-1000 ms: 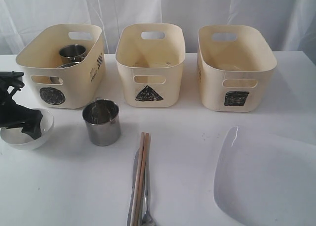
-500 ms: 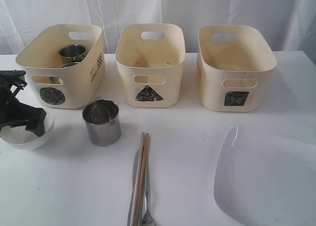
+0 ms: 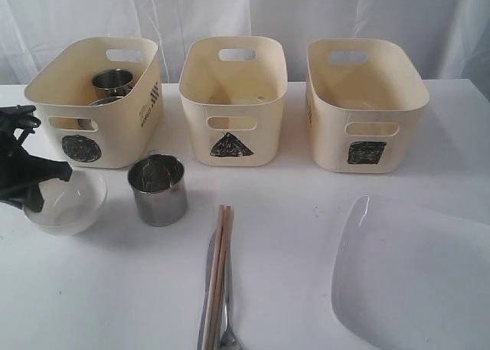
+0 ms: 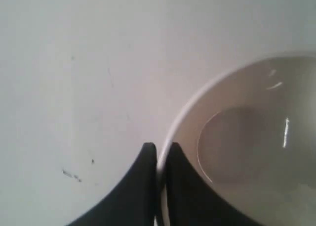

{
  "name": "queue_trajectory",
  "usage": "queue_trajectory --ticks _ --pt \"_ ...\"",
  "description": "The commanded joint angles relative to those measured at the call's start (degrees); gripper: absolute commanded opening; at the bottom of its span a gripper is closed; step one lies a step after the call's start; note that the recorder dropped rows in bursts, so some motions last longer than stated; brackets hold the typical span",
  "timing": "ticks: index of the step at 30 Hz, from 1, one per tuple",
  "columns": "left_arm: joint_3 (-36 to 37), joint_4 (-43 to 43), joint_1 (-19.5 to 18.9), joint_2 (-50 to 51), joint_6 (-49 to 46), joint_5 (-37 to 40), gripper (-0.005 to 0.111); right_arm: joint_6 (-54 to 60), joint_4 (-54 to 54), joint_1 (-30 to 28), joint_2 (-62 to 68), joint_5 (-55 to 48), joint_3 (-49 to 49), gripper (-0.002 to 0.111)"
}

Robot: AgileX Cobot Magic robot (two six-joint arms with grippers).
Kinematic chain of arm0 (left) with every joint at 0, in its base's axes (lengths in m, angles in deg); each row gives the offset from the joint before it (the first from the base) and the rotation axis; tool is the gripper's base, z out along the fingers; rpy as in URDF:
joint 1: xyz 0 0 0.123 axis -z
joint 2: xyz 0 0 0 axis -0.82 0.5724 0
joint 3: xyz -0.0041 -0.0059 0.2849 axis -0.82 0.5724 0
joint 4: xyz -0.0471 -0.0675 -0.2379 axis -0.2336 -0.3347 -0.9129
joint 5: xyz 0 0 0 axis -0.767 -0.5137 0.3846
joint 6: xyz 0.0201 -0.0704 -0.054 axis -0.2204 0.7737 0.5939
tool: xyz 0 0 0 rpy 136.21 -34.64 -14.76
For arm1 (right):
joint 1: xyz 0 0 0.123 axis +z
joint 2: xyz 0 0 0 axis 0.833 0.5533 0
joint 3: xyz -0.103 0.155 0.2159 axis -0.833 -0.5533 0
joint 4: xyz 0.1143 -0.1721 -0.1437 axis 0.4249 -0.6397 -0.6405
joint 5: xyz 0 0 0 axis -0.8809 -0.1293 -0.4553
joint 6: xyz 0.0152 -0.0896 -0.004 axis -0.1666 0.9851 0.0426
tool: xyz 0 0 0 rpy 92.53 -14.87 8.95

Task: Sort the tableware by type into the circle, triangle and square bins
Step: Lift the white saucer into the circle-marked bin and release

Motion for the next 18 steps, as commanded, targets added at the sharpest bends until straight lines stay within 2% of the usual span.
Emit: queue_trajectory --ticks 1,6,11,15,18 --pt "0.50 2.23 -0.08 -2.31 -2.15 10.03 0.000 0.08 -0.17 -0.13 -0.37 0.23 -0.04 0.000" --pt "0.37 3.39 -0.08 -9.45 -2.41 10.73 0.000 0.08 -0.17 -0.13 -0.37 0.23 -0.04 0.000" --pt "0.37 3.39 -0.08 -20.13 -2.41 6.22 0.000 0.08 -0.17 -0.13 -0.37 0.23 -0.04 0.000" --pt "0.37 3.39 -0.08 -26.71 -1.37 -4.41 0.000 0.08 -0.17 -0.13 -0.37 0.23 -0.04 0.000" --pt "0.37 2.03 -0.08 -28.67 -1.37 -18.47 0.000 0.08 -0.17 -0.13 -0.37 0.23 -0.04 0.000"
